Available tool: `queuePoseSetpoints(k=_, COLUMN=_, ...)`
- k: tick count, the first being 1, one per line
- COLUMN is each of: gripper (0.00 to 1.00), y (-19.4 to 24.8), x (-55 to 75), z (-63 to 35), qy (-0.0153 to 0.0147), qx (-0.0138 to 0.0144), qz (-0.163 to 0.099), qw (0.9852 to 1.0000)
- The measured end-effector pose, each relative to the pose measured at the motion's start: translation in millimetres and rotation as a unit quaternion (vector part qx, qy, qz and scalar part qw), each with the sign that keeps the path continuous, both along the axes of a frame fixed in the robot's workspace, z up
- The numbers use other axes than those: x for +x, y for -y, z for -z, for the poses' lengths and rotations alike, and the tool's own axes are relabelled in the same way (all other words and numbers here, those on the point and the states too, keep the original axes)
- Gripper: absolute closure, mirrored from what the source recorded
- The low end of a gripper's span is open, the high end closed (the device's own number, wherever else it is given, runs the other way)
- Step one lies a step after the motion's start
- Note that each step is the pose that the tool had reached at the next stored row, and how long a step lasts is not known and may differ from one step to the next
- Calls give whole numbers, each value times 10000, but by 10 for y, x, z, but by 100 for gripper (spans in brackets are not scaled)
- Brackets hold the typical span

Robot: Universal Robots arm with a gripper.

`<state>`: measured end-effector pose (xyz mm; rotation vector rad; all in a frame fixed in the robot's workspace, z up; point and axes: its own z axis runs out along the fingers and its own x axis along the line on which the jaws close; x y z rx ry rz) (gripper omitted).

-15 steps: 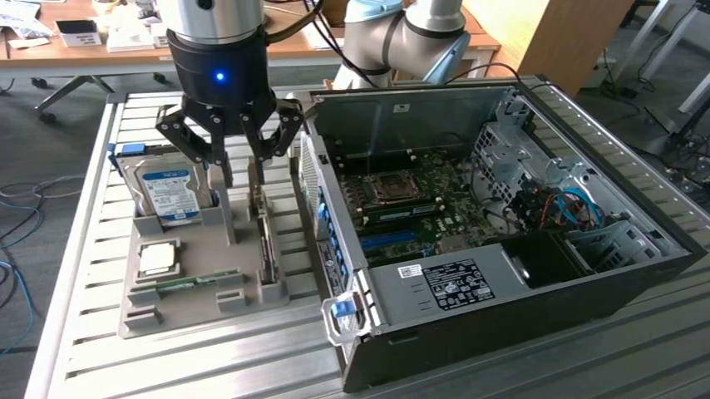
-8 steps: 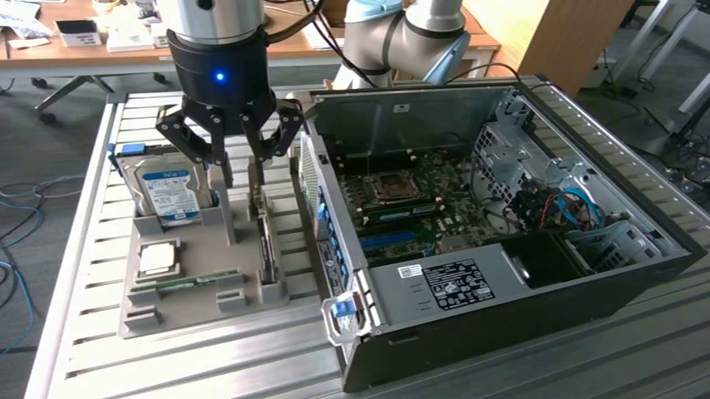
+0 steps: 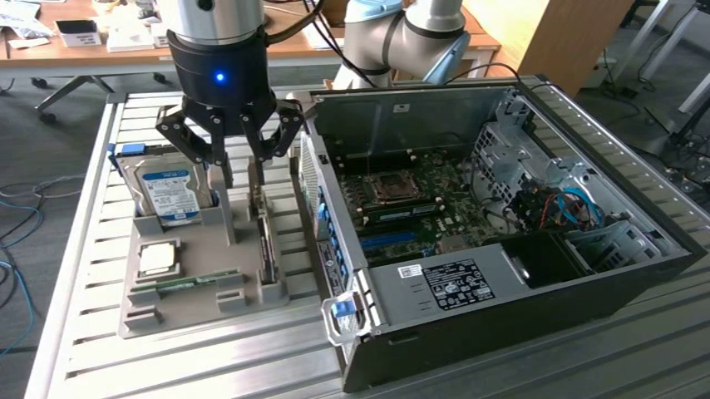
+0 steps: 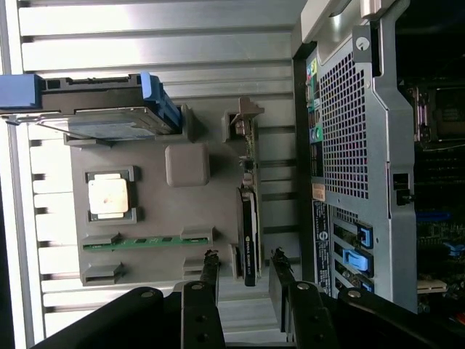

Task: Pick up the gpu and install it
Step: 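Pick up the gpu and move the gpu toward the slot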

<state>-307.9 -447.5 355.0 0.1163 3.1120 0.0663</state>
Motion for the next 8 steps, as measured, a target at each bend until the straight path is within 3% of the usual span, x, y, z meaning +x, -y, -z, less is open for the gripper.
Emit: queuePoseSetpoints(k=8, gripper=58, y=0, x=0, z=38, qy=0, qx=0, qz=0, qw=10000)
